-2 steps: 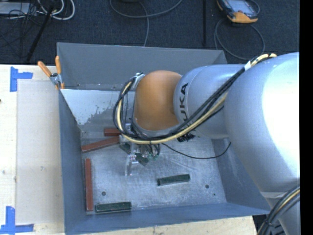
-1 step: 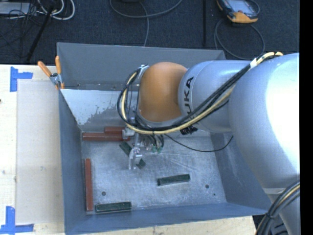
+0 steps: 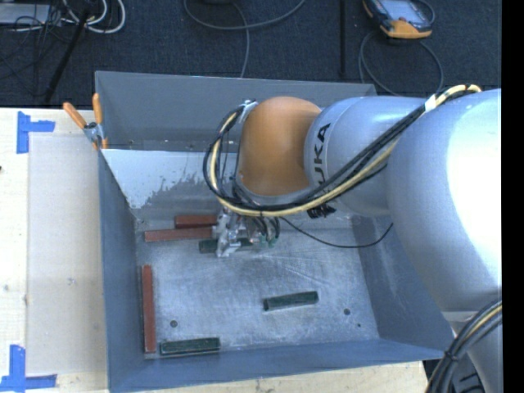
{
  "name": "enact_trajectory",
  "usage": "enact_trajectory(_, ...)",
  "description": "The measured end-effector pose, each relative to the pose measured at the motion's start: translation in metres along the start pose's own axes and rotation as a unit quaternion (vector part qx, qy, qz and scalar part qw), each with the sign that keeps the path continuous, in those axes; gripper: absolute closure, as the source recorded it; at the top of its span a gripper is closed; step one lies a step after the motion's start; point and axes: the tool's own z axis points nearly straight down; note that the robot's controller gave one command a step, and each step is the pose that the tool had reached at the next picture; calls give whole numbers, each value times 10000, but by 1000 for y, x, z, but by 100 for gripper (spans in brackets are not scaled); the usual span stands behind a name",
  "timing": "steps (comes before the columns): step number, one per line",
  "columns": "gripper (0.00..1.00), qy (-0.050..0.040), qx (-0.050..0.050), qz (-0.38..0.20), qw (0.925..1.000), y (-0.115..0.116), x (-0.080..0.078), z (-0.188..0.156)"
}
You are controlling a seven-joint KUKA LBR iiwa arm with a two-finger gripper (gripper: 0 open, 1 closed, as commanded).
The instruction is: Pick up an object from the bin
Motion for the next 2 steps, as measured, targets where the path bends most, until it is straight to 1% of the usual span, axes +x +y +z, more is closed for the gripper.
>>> enact_trajectory(1,100,-2,10,22,10000,0,5,0)
enact_trajectory(2,100,49,23,310,9995,12,8,-200)
